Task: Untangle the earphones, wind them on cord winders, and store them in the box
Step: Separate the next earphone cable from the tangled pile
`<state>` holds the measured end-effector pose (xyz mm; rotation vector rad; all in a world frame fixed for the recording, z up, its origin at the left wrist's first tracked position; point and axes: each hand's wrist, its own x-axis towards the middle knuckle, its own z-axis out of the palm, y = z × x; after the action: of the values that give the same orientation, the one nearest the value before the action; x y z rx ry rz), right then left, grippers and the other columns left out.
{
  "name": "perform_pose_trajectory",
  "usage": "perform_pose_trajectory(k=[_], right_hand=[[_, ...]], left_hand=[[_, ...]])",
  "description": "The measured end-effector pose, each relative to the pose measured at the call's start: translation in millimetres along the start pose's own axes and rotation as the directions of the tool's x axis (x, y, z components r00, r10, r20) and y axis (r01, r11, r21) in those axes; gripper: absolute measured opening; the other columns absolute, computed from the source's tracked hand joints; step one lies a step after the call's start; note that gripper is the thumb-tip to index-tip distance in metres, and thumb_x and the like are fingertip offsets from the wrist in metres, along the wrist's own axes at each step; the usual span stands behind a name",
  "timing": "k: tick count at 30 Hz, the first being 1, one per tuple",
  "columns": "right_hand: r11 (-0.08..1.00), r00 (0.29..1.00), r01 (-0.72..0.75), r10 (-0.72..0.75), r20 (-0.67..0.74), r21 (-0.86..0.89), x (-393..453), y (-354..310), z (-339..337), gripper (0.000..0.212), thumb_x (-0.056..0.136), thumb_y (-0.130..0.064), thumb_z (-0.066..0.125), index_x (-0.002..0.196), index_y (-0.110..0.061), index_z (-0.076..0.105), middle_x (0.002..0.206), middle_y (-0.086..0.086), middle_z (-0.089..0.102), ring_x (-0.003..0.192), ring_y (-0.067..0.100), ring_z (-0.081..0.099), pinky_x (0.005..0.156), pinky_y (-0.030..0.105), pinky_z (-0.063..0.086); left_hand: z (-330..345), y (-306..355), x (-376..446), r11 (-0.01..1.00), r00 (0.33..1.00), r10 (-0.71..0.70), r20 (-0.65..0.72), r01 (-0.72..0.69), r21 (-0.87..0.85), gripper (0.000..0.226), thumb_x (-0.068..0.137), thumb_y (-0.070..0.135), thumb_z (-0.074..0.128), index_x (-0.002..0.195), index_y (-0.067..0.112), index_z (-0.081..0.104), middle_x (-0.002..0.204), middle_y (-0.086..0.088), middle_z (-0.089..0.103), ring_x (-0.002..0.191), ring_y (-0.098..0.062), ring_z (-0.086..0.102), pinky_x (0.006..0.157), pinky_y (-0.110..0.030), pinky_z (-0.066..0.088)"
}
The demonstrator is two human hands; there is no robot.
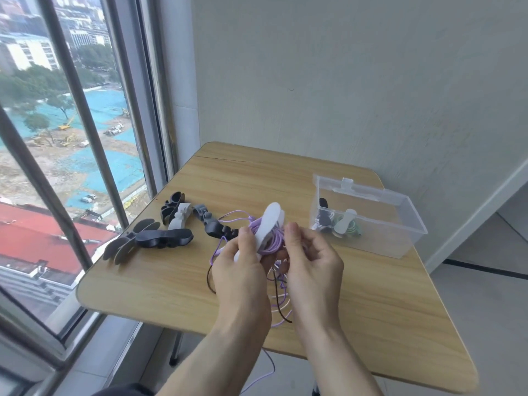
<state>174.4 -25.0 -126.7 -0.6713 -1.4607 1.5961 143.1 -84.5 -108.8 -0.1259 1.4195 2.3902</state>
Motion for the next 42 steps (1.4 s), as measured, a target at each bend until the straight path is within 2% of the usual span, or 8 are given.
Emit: perform_pose_trajectory(k=[5, 10, 13, 19, 22, 27, 33, 42], right_hand=[[0.971, 0.986, 0.125, -0.100, 0.130, -0.205, -11.4, 9.5, 9.4, 0.009, 0.090, -0.026, 0.073, 0.095, -0.028, 0.080, 0.090, -0.005, 0.077, 0.076, 0.014, 0.072, 0.074, 0.037, 0.059], [0.999, 0.988, -0.028, 0.025, 0.149, 0.018, -15.3, -2.6, 13.6, 0.017, 0.086, -0.005, 0.076, 0.088, -0.021, 0.081, 0.068, -0.002, 0.072, 0.058, 0.013, 0.062, 0.064, 0.024, 0.052], [0.993, 0.970, 0.030, -0.001, 0.242, -0.116, -14.5, -2.4, 13.6, 0.022, 0.083, -0.008, 0.078, 0.083, -0.030, 0.080, 0.065, -0.012, 0.070, 0.060, 0.005, 0.061, 0.065, 0.021, 0.050], [0.995, 0.983, -0.004, 0.023, 0.179, -0.103, -22.5, 0.3, 17.0, 0.017, 0.078, -0.013, 0.085, 0.084, -0.028, 0.081, 0.078, -0.005, 0.078, 0.068, 0.014, 0.070, 0.072, 0.035, 0.060], [1.000, 0.998, -0.020, 0.020, 0.064, -0.002, -21.1, -4.7, 14.8, 0.014, 0.073, -0.007, 0.087, 0.079, -0.018, 0.080, 0.069, 0.005, 0.075, 0.057, 0.014, 0.066, 0.059, 0.027, 0.055], [0.995, 0.995, 0.091, -0.090, -0.039, 0.042, -6.4, -18.9, 3.7, 0.014, 0.076, -0.001, 0.083, 0.074, -0.012, 0.075, 0.060, 0.000, 0.071, 0.049, 0.006, 0.061, 0.049, 0.014, 0.047], [0.945, 0.970, 0.242, -0.240, 0.036, -0.222, -6.5, -10.6, 0.0, 0.004, 0.086, -0.022, 0.078, 0.085, -0.020, 0.081, 0.082, -0.006, 0.075, 0.072, 0.009, 0.071, 0.063, 0.014, 0.050], [0.838, 0.927, 0.374, -0.324, 0.188, -0.397, -4.8, -5.7, 0.4, 0.020, 0.091, -0.022, 0.073, 0.110, -0.020, 0.078, 0.100, -0.013, 0.063, 0.085, 0.007, 0.066, 0.072, 0.013, 0.050]], left_hand=[[-2.4, 12.1, 8.4, 0.962, 0.989, -0.130, -0.077, 0.106, -0.253, 0.032, 0.105, 0.027, 0.046, 0.095, 0.012, 0.072, 0.089, -0.021, 0.075, 0.074, -0.030, 0.069, 0.076, -0.046, 0.050], [-2.1, 26.8, 11.5, 0.939, 0.986, -0.129, -0.103, 0.088, -0.333, 0.032, 0.107, 0.021, 0.042, 0.091, 0.014, 0.069, 0.070, -0.009, 0.074, 0.047, -0.017, 0.066, 0.060, -0.032, 0.044], [-5.3, 26.4, 16.8, 0.935, 0.984, -0.140, -0.111, 0.094, -0.343, 0.034, 0.106, 0.022, 0.042, 0.089, 0.013, 0.070, 0.075, -0.012, 0.075, 0.051, -0.019, 0.069, 0.058, -0.037, 0.055], [-4.0, 15.4, 16.6, 0.965, 0.987, -0.128, -0.101, 0.100, -0.244, 0.030, 0.103, 0.032, 0.051, 0.100, 0.017, 0.076, 0.080, -0.007, 0.074, 0.063, -0.022, 0.067, 0.069, -0.042, 0.060], [-0.8, 12.9, 9.2, 0.981, 0.994, -0.105, -0.007, 0.102, -0.166, 0.031, 0.102, 0.036, 0.051, 0.104, 0.019, 0.076, 0.098, -0.010, 0.076, 0.078, -0.024, 0.067, 0.080, -0.043, 0.054], [2.7, 1.4, 0.6, 0.992, 0.985, 0.029, 0.171, -0.049, 0.113, 0.040, 0.106, 0.027, 0.042, 0.095, 0.003, 0.071, 0.085, -0.012, 0.076, 0.078, -0.021, 0.068, 0.068, -0.028, 0.050], [2.2, -0.5, 1.9, 0.983, 0.983, 0.109, 0.148, -0.129, 0.131, 0.030, 0.104, 0.024, 0.050, 0.097, 0.001, 0.068, 0.086, -0.013, 0.075, 0.086, -0.033, 0.072, 0.081, -0.044, 0.056], [0.1, 4.0, 7.4, 0.997, 0.996, -0.033, 0.085, 0.027, 0.071, 0.026, 0.105, 0.019, 0.048, 0.111, -0.002, 0.061, 0.094, -0.020, 0.074, 0.080, -0.022, 0.071, 0.071, -0.035, 0.056]])
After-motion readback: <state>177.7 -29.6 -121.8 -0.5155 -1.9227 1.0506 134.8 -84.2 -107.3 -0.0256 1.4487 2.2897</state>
